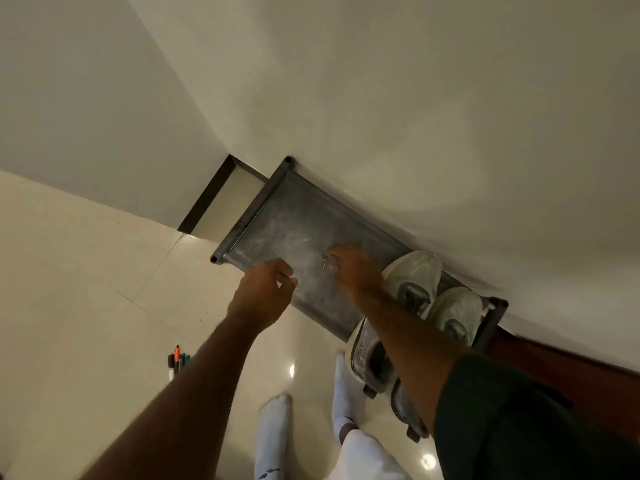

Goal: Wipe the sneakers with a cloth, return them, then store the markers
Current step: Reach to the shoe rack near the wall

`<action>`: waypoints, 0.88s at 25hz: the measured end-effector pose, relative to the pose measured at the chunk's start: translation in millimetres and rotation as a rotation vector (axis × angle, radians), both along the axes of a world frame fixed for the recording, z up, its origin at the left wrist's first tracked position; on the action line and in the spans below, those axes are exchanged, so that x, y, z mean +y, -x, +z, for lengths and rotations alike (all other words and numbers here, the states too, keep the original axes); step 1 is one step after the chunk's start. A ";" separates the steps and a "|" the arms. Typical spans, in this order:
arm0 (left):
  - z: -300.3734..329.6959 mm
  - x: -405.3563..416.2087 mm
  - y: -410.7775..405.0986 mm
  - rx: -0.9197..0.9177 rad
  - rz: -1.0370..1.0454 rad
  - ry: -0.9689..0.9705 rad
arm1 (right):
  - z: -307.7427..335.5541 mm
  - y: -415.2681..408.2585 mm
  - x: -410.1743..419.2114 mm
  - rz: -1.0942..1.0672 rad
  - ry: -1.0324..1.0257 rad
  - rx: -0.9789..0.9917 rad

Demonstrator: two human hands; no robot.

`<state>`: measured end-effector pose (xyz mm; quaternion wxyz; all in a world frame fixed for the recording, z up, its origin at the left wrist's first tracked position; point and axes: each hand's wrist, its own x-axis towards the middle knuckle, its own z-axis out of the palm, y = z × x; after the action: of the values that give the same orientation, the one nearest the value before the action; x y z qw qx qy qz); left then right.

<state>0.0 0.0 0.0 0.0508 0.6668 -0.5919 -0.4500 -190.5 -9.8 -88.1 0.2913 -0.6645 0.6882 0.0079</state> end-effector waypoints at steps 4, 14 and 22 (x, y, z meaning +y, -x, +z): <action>-13.1 -4.0 5.7 0.008 0.020 -0.019 | -8.0 -4.6 -7.0 0.008 -0.002 0.053; 4.3 -21.5 6.4 0.040 -0.033 0.018 | 3.3 2.0 -17.0 -0.118 0.059 -0.095; 190.5 -77.2 -3.0 0.002 -0.102 0.252 | 220.4 30.5 -49.0 -0.041 0.613 -0.339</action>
<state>3.0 -77.2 190.5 0.1117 0.6237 -0.6768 -0.3748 -220.9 -58.8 132.3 0.1884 -0.6990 0.6135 -0.3155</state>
